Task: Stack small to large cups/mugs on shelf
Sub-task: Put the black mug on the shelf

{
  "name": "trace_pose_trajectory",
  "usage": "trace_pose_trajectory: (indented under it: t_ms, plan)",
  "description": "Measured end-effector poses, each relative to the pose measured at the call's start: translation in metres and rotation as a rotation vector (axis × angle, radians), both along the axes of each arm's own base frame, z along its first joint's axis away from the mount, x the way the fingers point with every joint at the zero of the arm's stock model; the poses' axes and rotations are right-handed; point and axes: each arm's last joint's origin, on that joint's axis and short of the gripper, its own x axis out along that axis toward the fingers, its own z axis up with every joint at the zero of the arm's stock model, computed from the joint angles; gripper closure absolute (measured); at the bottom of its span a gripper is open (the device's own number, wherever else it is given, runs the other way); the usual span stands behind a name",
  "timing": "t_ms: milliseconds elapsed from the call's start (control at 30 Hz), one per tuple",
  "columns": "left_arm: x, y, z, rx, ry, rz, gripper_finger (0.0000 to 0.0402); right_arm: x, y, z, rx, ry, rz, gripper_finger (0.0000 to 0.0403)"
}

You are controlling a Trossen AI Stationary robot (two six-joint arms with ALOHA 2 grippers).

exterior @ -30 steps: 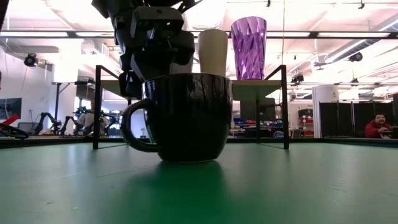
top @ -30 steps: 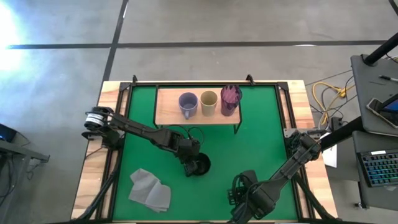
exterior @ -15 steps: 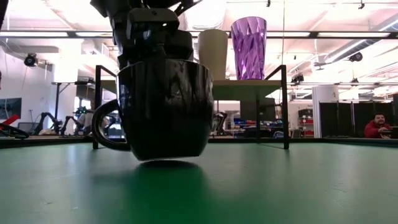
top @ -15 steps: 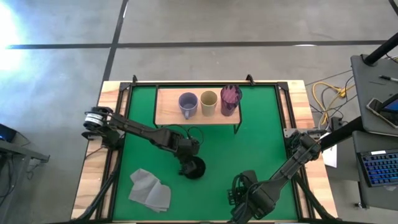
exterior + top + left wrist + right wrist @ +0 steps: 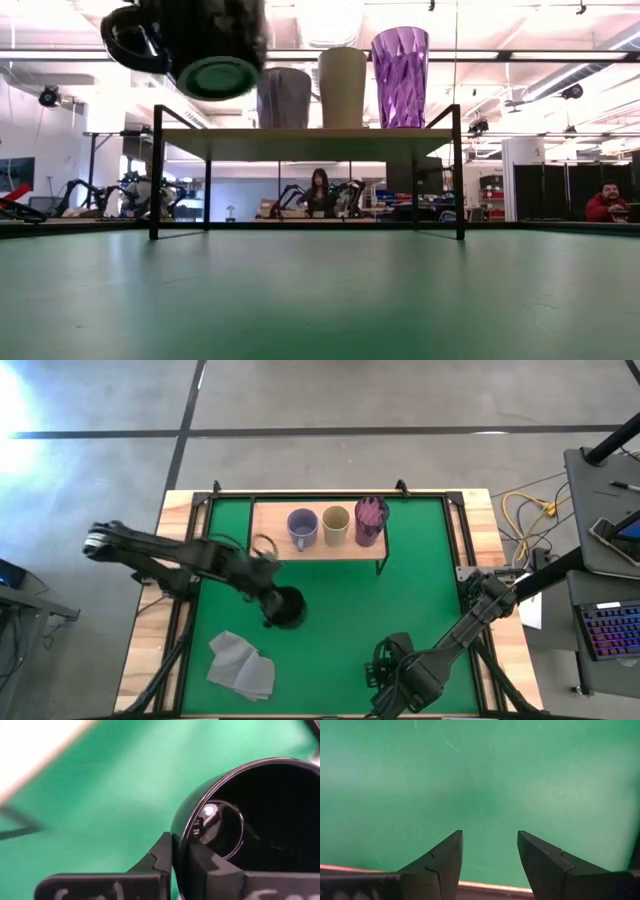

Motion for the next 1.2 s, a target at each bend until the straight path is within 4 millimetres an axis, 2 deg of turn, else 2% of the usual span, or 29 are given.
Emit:
trace_pose_trajectory:
  t_ms: [200, 333, 567, 800, 1000, 1200]
  plan:
    - [-0.046, 0.022, 0.021, 0.048, 0.070, 0.236, 0.0397, 0.009, -0.010, 0.000, -0.047, -0.042, -0.023, 0.0220]
    - [-0.061, 0.031, 0.040, 0.050, 0.027, 0.322, 0.0397, 0.016, -0.018, 0.001, -0.095, -0.080, -0.028, 0.0220]
    - [-0.062, 0.056, 0.065, 0.089, -0.024, 0.442, 0.0397, 0.028, -0.034, 0.001, -0.140, -0.096, -0.011, 0.0220]
    - [-0.066, 0.078, 0.080, 0.122, 0.088, 0.537, 0.0397, 0.038, -0.049, 0.001, -0.185, -0.118, -0.038, 0.0220]
    - [-0.057, 0.098, 0.087, 0.098, 0.065, 0.639, 0.0396, 0.040, -0.052, 0.000, -0.198, -0.118, -0.036, 0.0220]
    - [-0.048, 0.109, 0.082, 0.026, 0.082, 0.708, 0.0389, 0.043, -0.058, 0.000, -0.204, -0.115, -0.041, 0.0220]
